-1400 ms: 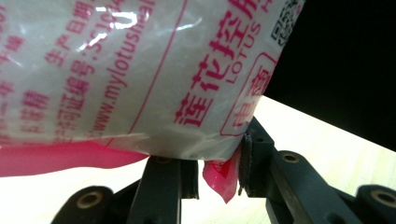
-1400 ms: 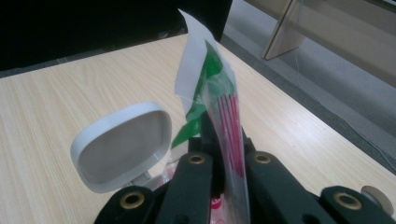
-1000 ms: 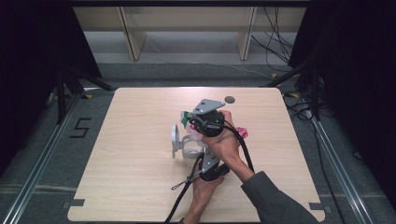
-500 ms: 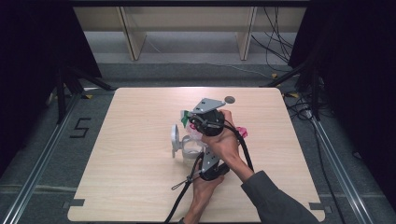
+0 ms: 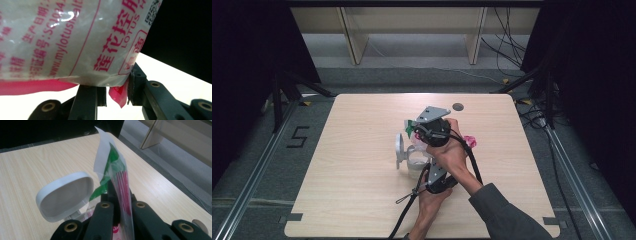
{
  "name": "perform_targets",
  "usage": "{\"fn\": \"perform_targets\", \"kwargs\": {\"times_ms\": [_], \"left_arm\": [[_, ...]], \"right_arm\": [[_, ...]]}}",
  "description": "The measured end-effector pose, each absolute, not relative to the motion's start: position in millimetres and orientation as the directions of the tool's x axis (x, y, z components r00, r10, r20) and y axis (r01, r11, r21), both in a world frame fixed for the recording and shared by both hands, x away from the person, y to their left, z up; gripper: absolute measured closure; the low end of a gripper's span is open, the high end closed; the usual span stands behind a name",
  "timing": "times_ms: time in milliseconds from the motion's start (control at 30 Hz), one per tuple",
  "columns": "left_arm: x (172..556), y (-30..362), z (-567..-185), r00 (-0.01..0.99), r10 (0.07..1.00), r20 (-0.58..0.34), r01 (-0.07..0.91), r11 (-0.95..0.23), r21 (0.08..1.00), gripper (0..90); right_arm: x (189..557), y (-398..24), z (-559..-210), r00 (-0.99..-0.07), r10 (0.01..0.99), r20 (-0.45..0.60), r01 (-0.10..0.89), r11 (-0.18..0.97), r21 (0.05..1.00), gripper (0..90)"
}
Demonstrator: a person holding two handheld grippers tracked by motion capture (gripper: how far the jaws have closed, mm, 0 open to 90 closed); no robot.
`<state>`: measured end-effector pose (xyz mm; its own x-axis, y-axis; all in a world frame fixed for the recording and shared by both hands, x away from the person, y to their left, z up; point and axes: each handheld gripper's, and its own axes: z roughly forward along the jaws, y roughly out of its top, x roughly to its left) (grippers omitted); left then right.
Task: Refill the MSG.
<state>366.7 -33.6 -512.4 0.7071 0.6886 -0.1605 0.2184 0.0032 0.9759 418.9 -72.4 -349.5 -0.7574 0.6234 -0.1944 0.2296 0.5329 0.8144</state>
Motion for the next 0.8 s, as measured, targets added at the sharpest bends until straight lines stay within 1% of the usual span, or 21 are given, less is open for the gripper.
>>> {"fn": "perform_targets", "kwargs": {"times_ms": [67,167,200,233,267,300,400,433,500,533,600,800], "left_arm": [[366.6,-33.6,-512.3,0.704,0.692,-0.156,0.216,-0.001,0.976,72.2],[366.7,-34.7,-512.6,0.707,0.688,-0.165,0.218,0.010,0.976,72.2],[365.8,-42.8,-512.7,0.695,0.673,-0.252,0.227,0.128,0.966,72.2],[366.7,-37.7,-512.7,0.703,0.684,-0.198,0.220,0.057,0.974,72.2],[366.0,-41.9,-512.4,0.696,0.674,-0.246,0.225,0.121,0.967,72.2],[365.8,-42.9,-512.1,0.695,0.673,-0.253,0.225,0.129,0.966,72.2],[365.6,-43.5,-511.7,0.696,0.672,-0.253,0.224,0.131,0.966,72.2],[365.7,-43.4,-511.9,0.697,0.671,-0.254,0.226,0.131,0.965,72.2],[365.6,-43.0,-511.6,0.698,0.669,-0.255,0.225,0.133,0.965,72.3],[365.5,-43.2,-511.4,0.697,0.671,-0.255,0.223,0.135,0.965,72.3],[366.0,-43.0,-511.6,0.699,0.669,-0.254,0.218,0.138,0.966,72.3],[366.0,-42.9,-511.4,0.698,0.669,-0.253,0.218,0.138,0.966,72.4]], "right_arm": [[419.9,-73.0,-348.8,-0.764,0.614,-0.199,0.210,0.527,0.824,90.0],[418.7,-72.2,-349.2,-0.759,0.621,-0.195,0.222,0.529,0.819,90.0],[418.3,-71.9,-349.0,-0.760,0.620,-0.192,0.223,0.528,0.820,90.0],[418.2,-71.8,-348.8,-0.763,0.618,-0.191,0.221,0.527,0.821,90.0],[418.8,-72.3,-348.3,-0.767,0.610,-0.201,0.207,0.532,0.821,90.0],[418.6,-72.1,-348.2,-0.766,0.611,-0.200,0.207,0.530,0.823,90.0],[417.2,-71.3,-347.9,-0.762,0.618,-0.193,0.219,0.525,0.822,90.0],[418.0,-71.6,-347.4,-0.764,0.610,-0.210,0.203,0.536,0.819,90.0],[416.5,-71.6,-347.1,-0.767,0.612,-0.191,0.221,0.532,0.817,90.0],[416.8,-71.6,-346.7,-0.771,0.603,-0.205,0.205,0.540,0.816,90.0],[414.6,-70.9,-346.9,-0.764,0.614,-0.198,0.206,0.524,0.826,90.0],[411.9,-71.6,-345.8,-0.773,0.603,-0.195,0.200,0.524,0.828,90.0]]}}
